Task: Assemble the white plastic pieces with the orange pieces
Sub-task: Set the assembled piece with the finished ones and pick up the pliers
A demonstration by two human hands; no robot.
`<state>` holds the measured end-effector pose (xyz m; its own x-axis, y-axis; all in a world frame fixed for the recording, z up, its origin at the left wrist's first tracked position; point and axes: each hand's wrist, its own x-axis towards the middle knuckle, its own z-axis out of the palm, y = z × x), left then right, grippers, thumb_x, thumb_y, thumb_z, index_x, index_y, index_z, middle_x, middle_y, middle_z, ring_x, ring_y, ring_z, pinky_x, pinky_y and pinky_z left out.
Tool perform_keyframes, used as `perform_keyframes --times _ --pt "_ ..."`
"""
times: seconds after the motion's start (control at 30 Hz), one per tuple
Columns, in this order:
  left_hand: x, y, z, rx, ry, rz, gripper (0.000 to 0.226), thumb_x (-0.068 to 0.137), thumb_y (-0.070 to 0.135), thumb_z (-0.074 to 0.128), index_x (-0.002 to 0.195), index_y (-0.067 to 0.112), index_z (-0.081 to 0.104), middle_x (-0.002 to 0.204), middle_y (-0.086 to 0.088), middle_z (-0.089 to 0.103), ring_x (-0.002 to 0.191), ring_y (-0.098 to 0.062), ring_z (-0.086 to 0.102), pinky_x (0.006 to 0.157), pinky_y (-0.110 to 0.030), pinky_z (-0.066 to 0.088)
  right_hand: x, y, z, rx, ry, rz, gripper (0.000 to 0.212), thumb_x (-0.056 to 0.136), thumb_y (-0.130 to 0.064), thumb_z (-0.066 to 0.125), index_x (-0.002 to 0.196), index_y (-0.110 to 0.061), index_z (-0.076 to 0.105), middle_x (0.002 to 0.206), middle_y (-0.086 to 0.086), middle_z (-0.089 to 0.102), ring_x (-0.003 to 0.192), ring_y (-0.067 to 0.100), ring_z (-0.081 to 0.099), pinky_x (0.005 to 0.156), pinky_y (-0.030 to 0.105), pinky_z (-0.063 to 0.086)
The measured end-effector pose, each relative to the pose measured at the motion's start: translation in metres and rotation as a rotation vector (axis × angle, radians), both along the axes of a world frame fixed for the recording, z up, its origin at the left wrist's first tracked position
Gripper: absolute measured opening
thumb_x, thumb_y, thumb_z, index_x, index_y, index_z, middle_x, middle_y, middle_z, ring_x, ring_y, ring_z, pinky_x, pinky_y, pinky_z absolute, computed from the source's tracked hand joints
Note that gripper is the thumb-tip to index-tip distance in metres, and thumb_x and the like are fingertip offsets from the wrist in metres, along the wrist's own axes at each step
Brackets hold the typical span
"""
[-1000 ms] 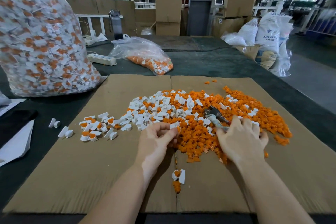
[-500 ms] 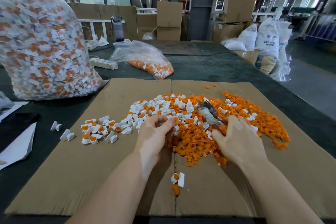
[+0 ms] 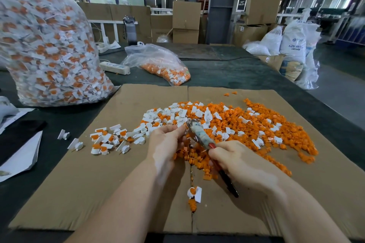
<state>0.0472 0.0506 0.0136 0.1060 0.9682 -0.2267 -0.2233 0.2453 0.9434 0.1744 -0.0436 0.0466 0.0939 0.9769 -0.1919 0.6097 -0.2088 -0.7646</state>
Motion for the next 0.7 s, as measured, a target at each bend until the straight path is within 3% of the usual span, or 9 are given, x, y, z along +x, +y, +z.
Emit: perform_keyframes --times 0.17,0.27,0.4,0.5,0.63,0.7 --pt "-0.001 -0.003 -0.001 -0.042 -0.036 0.006 0.012 0.088 0.004 0.062 0.076 0.007 0.06 0.062 -0.004 0.059 0.051 -0.007 0.054 0.05 -0.016 0.047 -0.004 0.0 -0.002 -0.022 -0.067 0.032 0.021 0.093 -0.028 0.044 0.077 -0.017 0.052 0.069 0.003 0.049 0.06 0.015 0.047 0.059 0.029 0.036" --pt "0.0 -0.005 -0.001 -0.047 -0.047 0.012 0.015 0.088 0.003 0.061 0.074 0.007 0.059 0.058 -0.004 0.059 0.05 -0.008 0.055 0.052 -0.019 0.047 -0.008 -0.001 -0.005 0.029 -0.182 0.014 0.024 0.094 -0.029 0.045 0.071 -0.023 0.039 0.071 -0.006 0.041 0.057 0.007 0.04 0.052 0.019 0.027" --pt "0.002 -0.008 -0.001 -0.046 -0.075 0.019 0.01 0.088 0.002 0.06 0.078 0.003 0.06 0.063 -0.007 0.057 0.057 -0.013 0.054 0.06 -0.026 0.045 -0.01 0.0 -0.01 0.087 -0.277 -0.029 0.029 0.095 -0.029 0.045 0.07 -0.022 0.032 0.075 -0.005 0.036 0.061 0.008 0.034 0.052 0.022 0.023" --pt "0.002 -0.01 -0.002 -0.046 -0.078 0.018 0.008 0.088 0.002 0.059 0.081 0.002 0.061 0.066 -0.007 0.058 0.06 -0.012 0.054 0.064 -0.026 0.048 -0.01 0.0 -0.015 0.112 -0.271 -0.064 0.028 0.094 -0.028 0.047 0.07 -0.022 0.033 0.076 -0.004 0.039 0.062 0.009 0.037 0.053 0.022 0.026" --pt "0.0 -0.011 -0.006 -0.057 -0.131 0.01 0.007 0.09 0.002 0.056 0.084 0.001 0.06 0.058 -0.003 0.061 0.049 -0.007 0.055 0.049 -0.015 0.05 -0.007 -0.004 -0.024 0.182 -0.193 -0.125 0.024 0.085 -0.044 0.06 0.079 -0.025 0.046 0.078 -0.007 0.048 0.065 0.005 0.046 0.055 0.019 0.031" --pt "-0.003 -0.012 -0.009 -0.026 -0.118 -0.002 0.006 0.09 0.004 0.058 0.086 0.001 0.061 0.063 -0.006 0.062 0.052 -0.008 0.056 0.05 -0.015 0.051 0.0 -0.005 -0.03 0.243 -0.177 -0.209 0.031 0.077 -0.05 0.066 0.089 -0.025 0.053 0.086 -0.009 0.052 0.072 0.004 0.05 0.056 0.017 0.033"
